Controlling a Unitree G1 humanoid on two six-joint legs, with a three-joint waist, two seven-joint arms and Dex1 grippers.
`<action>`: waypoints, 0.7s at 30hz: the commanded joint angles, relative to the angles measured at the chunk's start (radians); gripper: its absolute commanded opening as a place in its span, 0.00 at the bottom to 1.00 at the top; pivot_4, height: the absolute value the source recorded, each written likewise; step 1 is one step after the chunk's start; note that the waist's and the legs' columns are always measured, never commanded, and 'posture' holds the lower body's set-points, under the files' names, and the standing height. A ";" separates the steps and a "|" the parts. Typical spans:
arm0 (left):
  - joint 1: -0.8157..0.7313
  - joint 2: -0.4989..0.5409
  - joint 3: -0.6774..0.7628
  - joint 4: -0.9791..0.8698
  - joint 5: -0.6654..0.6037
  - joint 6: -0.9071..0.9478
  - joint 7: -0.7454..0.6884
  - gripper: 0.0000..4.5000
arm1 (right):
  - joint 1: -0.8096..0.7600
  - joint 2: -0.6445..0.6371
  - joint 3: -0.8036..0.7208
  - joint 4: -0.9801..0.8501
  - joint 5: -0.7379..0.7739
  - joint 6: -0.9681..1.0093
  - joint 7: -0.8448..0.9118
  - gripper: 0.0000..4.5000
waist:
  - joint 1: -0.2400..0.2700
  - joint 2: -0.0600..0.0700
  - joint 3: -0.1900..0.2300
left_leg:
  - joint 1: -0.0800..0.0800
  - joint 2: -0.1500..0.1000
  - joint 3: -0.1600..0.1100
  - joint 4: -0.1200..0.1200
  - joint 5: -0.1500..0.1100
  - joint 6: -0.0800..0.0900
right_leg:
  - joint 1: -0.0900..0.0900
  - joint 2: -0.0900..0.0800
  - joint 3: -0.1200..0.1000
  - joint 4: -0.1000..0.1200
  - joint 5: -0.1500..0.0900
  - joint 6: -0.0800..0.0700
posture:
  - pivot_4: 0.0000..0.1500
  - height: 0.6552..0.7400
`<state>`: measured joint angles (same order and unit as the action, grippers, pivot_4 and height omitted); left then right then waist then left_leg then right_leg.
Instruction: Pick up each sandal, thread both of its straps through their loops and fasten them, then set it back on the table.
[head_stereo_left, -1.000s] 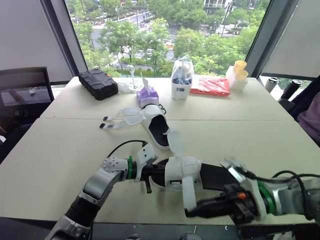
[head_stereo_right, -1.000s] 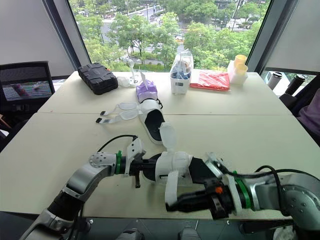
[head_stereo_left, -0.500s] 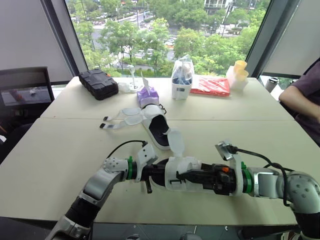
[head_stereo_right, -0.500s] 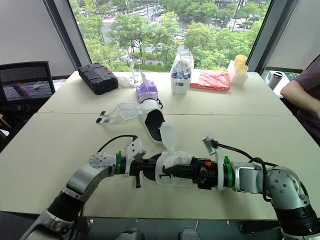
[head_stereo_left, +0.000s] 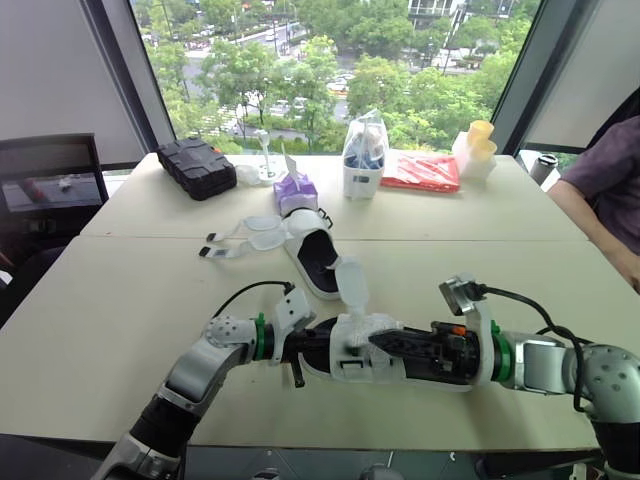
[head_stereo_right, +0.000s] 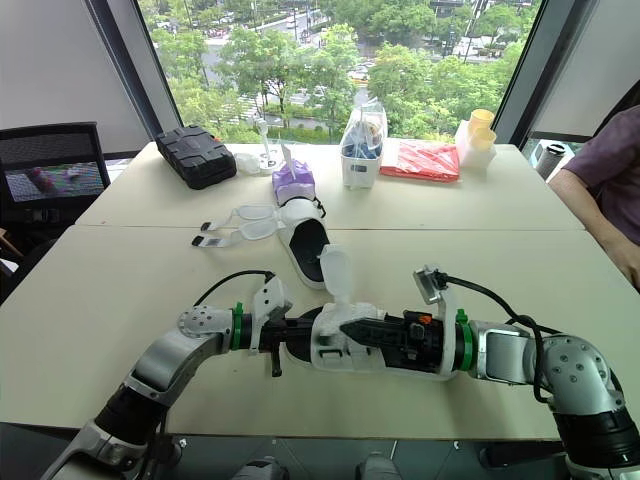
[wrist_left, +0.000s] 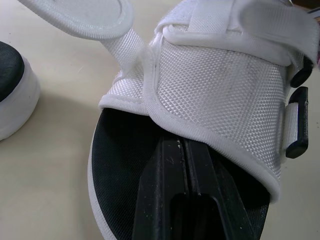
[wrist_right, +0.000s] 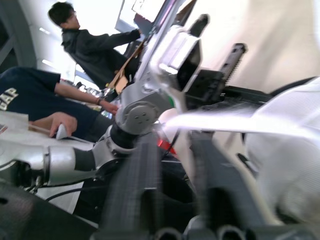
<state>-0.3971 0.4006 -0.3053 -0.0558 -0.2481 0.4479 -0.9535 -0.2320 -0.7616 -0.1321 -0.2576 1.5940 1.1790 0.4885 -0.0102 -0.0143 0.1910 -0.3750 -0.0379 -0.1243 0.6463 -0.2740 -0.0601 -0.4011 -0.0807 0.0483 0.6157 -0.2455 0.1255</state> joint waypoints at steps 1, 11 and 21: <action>0.012 0.002 -0.011 -0.017 0.005 0.004 0.001 0.00 | 0.004 0.002 -0.059 0.019 0.024 -0.024 -0.001 0.65 | 0.000 0.000 0.000 | 0.000 0.000 0.000 0.000 0.000 0.000 | 0.000 0.000 0.000 0.000 0.000 0.000 | 1.00 1.00; 0.015 0.005 -0.010 -0.023 0.004 0.006 0.001 0.00 | -0.114 -0.238 0.093 -0.174 -0.623 -0.357 0.321 0.75 | -0.002 0.002 0.000 | 0.000 0.000 0.001 -0.001 0.000 0.000 | -0.001 0.000 0.000 0.000 0.000 0.001 | 1.00 1.00; -0.010 -0.017 -0.019 0.009 0.013 -0.002 -0.003 0.00 | -0.232 -0.177 0.357 -0.263 -0.833 -0.393 0.514 0.75 | 0.001 0.002 0.000 | -0.001 -0.001 0.001 0.000 0.000 0.000 | -0.001 -0.001 0.000 -0.001 0.000 0.002 | 1.00 1.00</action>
<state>-0.4042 0.3886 -0.3069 -0.0465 -0.2442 0.4465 -0.9564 -0.4396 -0.9514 0.2129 -0.5109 0.7819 0.7880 0.9862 -0.0095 -0.0128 0.1909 -0.3757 -0.0384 -0.1238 0.6463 -0.2740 -0.0602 -0.4020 -0.0816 0.0482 0.6150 -0.2452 0.1272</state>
